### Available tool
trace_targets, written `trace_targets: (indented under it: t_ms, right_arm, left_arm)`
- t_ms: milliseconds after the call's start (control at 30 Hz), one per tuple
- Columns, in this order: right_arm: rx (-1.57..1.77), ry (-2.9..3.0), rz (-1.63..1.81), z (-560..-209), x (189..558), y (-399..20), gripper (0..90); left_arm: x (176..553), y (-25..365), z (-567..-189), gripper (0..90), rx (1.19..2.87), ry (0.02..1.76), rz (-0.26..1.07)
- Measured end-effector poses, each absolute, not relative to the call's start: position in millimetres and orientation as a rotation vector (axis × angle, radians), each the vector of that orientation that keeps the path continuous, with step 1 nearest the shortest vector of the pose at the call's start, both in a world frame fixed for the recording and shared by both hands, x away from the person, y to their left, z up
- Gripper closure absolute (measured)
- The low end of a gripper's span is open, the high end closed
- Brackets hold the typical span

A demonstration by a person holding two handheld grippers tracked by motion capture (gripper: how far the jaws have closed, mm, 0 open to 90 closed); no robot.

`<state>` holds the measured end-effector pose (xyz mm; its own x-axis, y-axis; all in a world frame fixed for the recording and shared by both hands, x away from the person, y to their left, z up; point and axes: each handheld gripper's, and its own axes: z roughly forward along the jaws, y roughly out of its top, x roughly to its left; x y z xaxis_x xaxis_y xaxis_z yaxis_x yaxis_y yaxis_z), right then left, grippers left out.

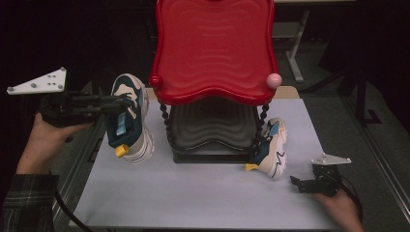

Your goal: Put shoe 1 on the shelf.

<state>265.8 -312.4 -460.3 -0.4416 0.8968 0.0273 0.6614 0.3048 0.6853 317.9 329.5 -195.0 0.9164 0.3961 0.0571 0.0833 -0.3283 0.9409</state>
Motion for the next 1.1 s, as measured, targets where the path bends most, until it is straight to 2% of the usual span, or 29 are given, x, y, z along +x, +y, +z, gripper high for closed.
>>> trace_targets:
  t_ms: [733,1100]
  right_arm:
    - [1.401,2.215,0.901,-460,266,-312,1.3]
    - [1.401,2.216,0.902,-460,266,-312,1.3]
  left_arm:
    - [326,327,-95,72.8,1.839,0.240,0.420]
    - [332,312,-62,72.8,1.808,0.191,0.436]
